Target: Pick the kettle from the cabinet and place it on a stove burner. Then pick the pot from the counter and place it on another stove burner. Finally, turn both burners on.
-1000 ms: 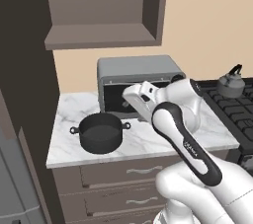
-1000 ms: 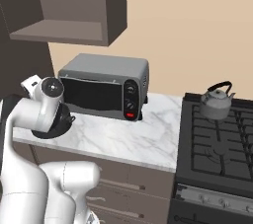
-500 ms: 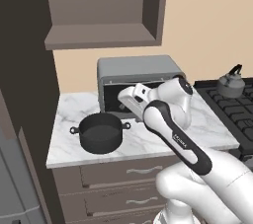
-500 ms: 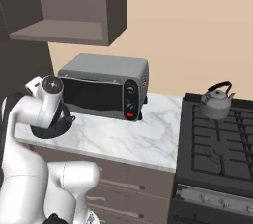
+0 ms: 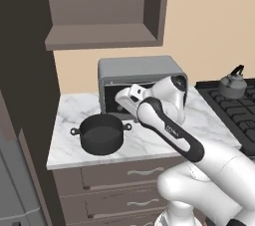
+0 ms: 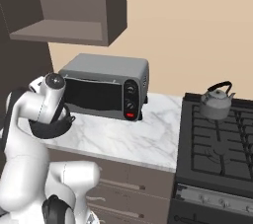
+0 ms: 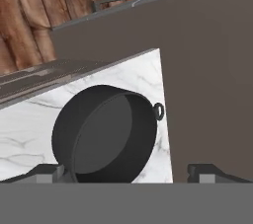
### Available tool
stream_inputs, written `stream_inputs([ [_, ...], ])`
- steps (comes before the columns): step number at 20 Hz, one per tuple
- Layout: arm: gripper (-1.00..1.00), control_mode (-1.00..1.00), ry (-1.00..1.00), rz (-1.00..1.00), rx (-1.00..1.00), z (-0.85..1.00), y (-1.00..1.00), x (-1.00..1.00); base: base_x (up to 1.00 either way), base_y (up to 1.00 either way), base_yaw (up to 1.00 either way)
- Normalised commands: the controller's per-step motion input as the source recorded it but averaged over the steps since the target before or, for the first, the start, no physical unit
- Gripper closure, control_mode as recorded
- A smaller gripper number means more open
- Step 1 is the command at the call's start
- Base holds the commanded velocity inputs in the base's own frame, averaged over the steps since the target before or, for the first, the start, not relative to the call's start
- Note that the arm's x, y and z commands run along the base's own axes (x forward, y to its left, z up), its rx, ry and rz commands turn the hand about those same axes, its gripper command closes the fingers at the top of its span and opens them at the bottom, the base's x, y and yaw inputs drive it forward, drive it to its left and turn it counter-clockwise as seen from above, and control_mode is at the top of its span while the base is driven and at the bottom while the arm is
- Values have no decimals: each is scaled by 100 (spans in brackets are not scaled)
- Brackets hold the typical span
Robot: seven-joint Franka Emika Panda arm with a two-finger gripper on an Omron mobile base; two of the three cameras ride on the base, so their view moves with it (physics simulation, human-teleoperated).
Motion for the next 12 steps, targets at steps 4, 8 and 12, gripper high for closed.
stream_inputs([
  [4,-100,-100,5,0,-4,-20,1,19,0,0,0],
  [8,-100,-100,2,0,-4,-24,0,8,0,0,0],
  [12,-100,-100,2,0,-4,-18,0,9,0,0,0],
])
